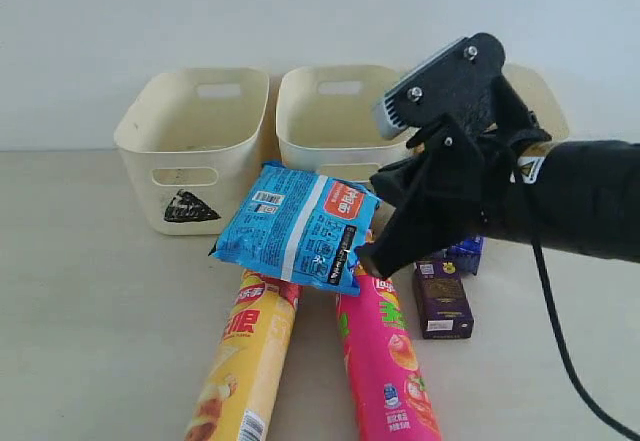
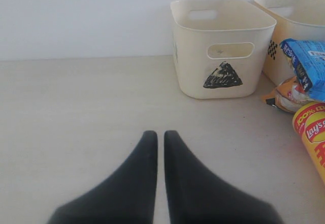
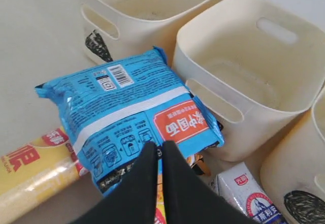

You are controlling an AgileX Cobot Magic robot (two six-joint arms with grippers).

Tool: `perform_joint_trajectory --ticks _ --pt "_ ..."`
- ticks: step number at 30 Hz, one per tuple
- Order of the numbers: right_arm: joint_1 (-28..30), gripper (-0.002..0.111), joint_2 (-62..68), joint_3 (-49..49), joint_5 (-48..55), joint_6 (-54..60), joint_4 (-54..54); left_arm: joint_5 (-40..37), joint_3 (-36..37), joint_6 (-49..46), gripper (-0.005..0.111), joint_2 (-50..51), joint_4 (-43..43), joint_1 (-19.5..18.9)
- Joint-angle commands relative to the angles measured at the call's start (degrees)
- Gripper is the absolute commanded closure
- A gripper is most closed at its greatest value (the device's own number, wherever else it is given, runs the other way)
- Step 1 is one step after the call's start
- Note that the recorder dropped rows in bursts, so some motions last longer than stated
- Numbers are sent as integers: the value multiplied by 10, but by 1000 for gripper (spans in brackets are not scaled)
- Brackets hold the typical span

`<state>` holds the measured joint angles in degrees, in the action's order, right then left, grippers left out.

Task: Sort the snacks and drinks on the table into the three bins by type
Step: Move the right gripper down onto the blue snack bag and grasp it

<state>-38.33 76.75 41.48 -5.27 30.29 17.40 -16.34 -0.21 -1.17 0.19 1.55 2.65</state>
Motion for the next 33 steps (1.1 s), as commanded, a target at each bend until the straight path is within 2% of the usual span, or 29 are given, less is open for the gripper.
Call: perform_joint_trajectory --ticks 1,3,5,14,16,20,21,23,24,27,28,30,33 --pt "-17 108 16 -8 -34 18 -9 4 2 3 103 -2 0 -2" --pt "-17 108 35 -7 -31 23 -26 4 2 3 103 -2 0 -2" --pt "-17 108 67 7 22 54 -69 4 2 3 103 -2 0 -2" --pt "-17 108 108 97 53 141 -74 4 2 3 103 -2 0 -2" --pt "-17 108 108 122 91 115 -74 4 2 3 103 -2 0 -2" --pt "-15 108 108 195 266 -8 -108 4 2 3 103 -2 0 -2" --pt "-16 108 108 227 355 -69 -162 4 2 3 103 -2 0 -2" --pt "-16 108 108 254 433 -114 -233 3 2 3 103 -2 0 -2" --pt "-16 108 108 256 439 -127 -261 3 2 3 103 -2 0 -2" --pt "-66 108 130 256 528 -314 -565 3 2 3 103 -2 0 -2" --pt "-79 108 139 256 556 -357 -627 3 2 3 103 -2 0 -2" --pt "-99 108 153 256 576 -422 -694 3 2 3 103 -2 0 -2" --pt "-116 108 160 254 538 -462 -718 3 2 3 103 -2 0 -2"
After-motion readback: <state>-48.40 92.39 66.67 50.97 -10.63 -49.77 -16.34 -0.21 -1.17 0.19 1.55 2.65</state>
